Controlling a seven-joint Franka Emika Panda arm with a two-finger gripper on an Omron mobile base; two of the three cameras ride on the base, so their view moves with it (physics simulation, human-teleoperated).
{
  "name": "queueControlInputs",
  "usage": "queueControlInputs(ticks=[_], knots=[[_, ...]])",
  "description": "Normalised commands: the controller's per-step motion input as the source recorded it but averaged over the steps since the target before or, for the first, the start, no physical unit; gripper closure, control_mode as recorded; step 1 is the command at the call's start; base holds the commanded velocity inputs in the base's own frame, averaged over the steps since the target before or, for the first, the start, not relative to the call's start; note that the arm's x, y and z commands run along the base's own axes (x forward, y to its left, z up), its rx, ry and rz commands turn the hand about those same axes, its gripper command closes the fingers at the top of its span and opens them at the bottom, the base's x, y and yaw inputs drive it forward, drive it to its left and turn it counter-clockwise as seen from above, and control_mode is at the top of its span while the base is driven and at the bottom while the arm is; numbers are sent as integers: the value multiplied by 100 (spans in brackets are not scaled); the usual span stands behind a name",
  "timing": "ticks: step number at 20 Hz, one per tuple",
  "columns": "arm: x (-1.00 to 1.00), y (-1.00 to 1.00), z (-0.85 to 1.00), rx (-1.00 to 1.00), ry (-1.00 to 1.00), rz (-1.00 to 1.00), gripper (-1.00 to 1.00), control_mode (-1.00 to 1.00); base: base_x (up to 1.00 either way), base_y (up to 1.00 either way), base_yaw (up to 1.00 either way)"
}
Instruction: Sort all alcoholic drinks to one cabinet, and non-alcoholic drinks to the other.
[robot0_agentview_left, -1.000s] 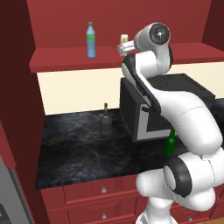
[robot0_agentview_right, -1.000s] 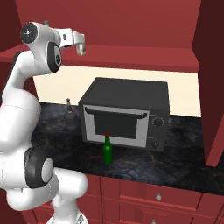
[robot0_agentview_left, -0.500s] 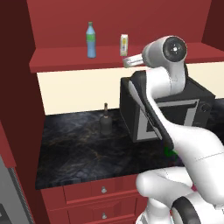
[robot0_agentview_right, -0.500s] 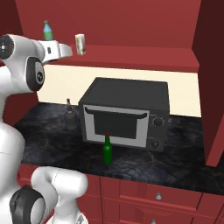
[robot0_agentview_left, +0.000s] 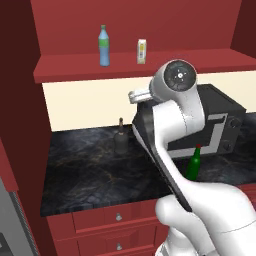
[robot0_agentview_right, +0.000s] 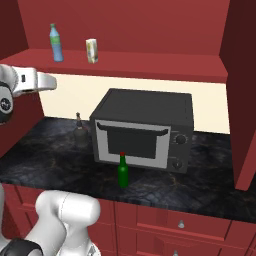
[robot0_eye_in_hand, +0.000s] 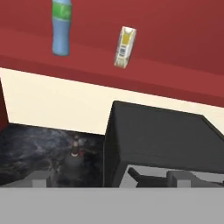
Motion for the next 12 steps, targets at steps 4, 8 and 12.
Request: queueControlInputs(ticks=[4,8,12], knots=[[-14,43,-62,1,1,-18,-100,-100,0,0,0],[1,27,-51,8,0,-27,-100,-100,0,0,0],[18,27,-53,6,0,-35,-100,-100,0,0,0]])
